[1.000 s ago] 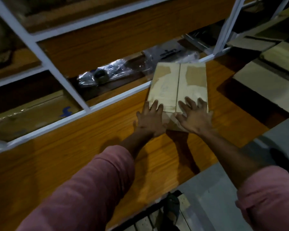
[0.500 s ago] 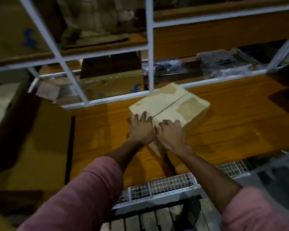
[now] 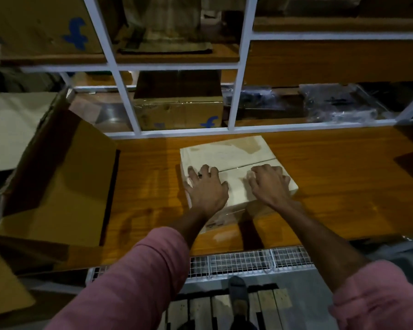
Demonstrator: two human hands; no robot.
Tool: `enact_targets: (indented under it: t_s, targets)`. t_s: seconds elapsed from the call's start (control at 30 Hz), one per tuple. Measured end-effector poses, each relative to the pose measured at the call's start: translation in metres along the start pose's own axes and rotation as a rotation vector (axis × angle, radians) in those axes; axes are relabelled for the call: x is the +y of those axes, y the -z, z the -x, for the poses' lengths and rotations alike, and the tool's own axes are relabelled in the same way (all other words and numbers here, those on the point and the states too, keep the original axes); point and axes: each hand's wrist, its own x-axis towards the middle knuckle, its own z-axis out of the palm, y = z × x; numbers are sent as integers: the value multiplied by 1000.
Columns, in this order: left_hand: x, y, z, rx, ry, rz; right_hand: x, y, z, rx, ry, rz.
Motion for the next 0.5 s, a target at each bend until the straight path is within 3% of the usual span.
enact_targets:
  t_s: [0.1,0.27,0.37,0.5]
  targets:
    - [11,-7,-9,75,94,-59,20,5,-24,-63,3,4]
    - [4,-7,-38,150,65,-68,49,-9,-69,-222,61,-67]
    - [-3,-6,-56,227,128,-28,53,-21,-91,-223,70,-133]
    - [-6,-8,-66,175,219,10,53,-23,-104,-210,90,-187]
